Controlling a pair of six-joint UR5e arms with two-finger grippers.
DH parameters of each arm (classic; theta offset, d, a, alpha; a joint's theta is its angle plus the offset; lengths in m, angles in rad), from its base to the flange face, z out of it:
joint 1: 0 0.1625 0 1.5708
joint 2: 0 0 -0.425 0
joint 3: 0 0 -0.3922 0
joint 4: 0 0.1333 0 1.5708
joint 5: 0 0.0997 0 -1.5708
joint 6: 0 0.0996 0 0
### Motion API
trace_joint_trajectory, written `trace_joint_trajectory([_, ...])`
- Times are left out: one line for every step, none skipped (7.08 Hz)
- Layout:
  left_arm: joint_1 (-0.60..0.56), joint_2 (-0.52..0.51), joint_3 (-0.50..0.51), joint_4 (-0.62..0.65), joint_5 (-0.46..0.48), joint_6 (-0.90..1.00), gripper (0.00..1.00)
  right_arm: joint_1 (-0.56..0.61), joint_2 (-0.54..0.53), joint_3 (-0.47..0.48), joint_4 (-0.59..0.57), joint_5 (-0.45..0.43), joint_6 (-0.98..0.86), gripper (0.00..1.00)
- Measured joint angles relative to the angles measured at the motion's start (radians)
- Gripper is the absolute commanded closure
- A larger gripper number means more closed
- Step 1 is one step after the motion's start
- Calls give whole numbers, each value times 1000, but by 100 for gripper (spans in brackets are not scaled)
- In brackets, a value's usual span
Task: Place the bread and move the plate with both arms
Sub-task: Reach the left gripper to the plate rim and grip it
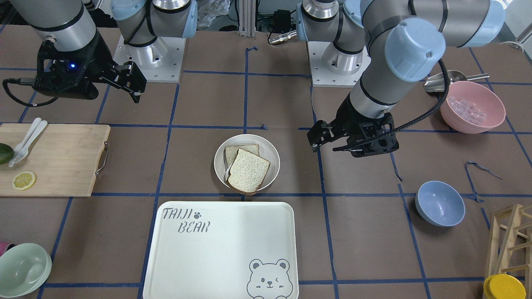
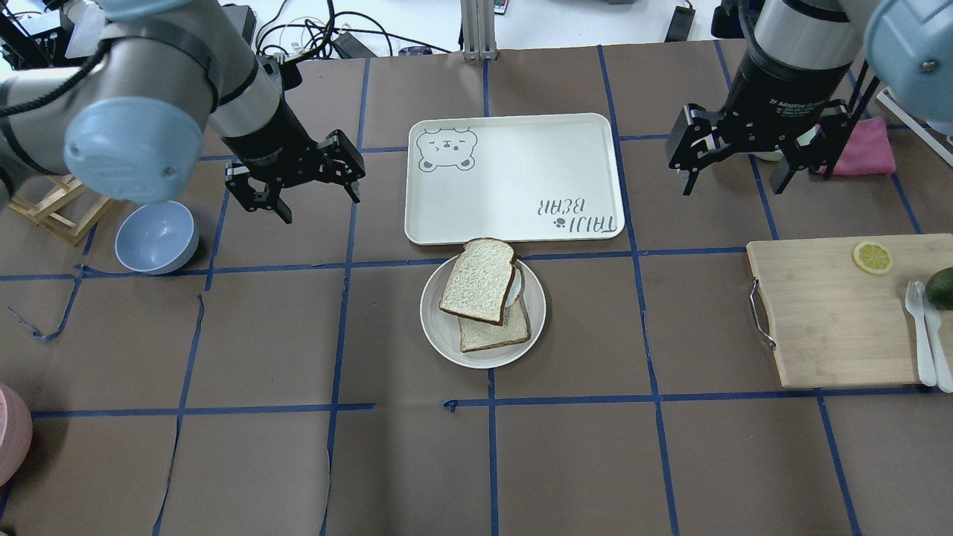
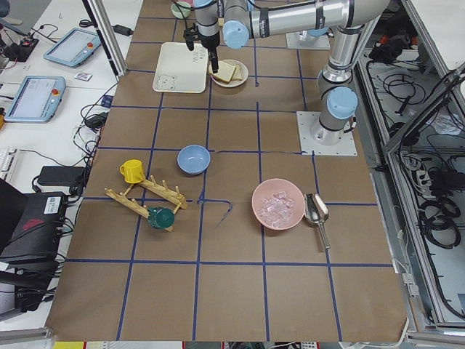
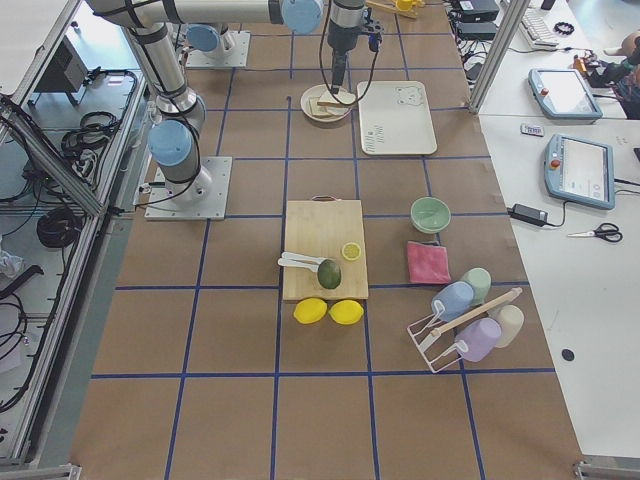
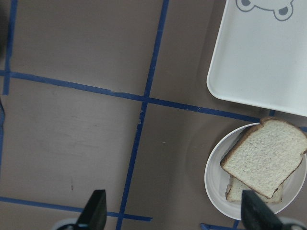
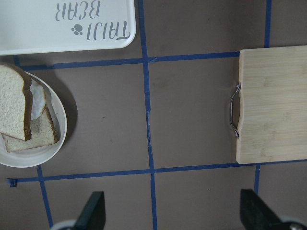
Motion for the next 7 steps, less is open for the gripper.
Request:
trace_joint_trajectory([-38,-17,-74,108,-6,-40,2,0,0,0,1,0,0,0])
trace_joint_trajectory([-69,-33,-144,202,-9,-69,2,0,0,1,2,0,-1,0])
trace_joint_trajectory([-85,-45,-209,278,-20,-82,2,0,0,1,2,0,-1,0])
trace_joint_trajectory([-96,-51,-263,332,-33,-87,2,0,0,1,1,0,-1,0])
trace_joint_trajectory([-105,-54,-302,364,-40,-88,2,0,0,1,1,0,-1,0])
trace_joint_trajectory([-113,-62,-327,387,-43,-88,2,0,1,1,1,0,-1,0])
trace_joint_trajectory([-116,-76,-341,400,-44,-88,6,1,1,2,2,0,-1,0])
